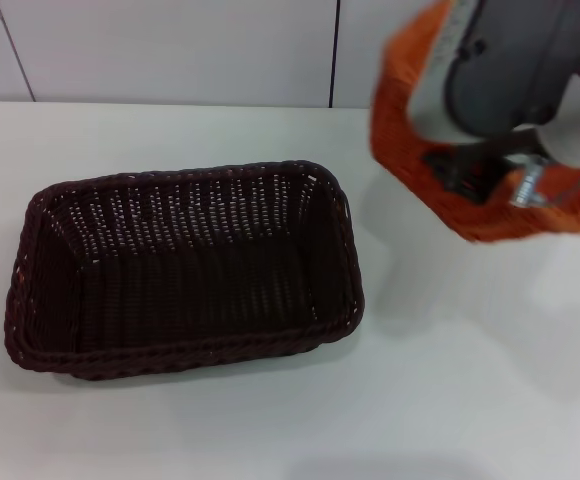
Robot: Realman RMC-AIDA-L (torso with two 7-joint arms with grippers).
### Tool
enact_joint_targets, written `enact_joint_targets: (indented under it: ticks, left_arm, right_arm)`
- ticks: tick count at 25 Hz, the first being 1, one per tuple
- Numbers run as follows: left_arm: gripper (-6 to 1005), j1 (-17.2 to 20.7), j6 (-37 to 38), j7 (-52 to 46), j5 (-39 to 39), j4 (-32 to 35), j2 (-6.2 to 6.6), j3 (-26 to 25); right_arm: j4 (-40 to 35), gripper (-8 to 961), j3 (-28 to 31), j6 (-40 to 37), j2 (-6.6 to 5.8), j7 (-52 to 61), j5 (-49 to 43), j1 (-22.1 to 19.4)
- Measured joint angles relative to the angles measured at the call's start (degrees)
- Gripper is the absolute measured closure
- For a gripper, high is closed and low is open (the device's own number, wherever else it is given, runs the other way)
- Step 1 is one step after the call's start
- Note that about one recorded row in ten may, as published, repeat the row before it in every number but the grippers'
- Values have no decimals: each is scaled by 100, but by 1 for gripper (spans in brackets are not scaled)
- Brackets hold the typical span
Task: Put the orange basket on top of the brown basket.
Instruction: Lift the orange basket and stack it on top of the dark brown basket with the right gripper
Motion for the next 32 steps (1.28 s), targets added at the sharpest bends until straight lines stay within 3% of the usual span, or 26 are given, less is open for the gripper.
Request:
enact_joint_targets:
  ticks: [3,7,12,22,32]
  left_arm:
    - [201,2,2,-2,1,-36,-3,0]
    - [201,-11,-8,-2,1,-35,2,0]
    - [201,-34,-48,-3,0,-29,-12,0]
    - [201,-104,-218,-3,0,-51,-12,0]
    - [201,-144,-240,-6,0,-59,-25,24]
  right_arm:
    - [-1,746,-445,-170,1,-826,-1,71]
    - [54,747,-1166,-490,19,-3096,-29,-373]
    - [43,747,-1372,-628,16,-4379,-5,-318]
    - [-84,746,-1883,-648,-64,-4860,131,-225]
    - [-557,756,-1880,-867,-172,-4867,3,-240]
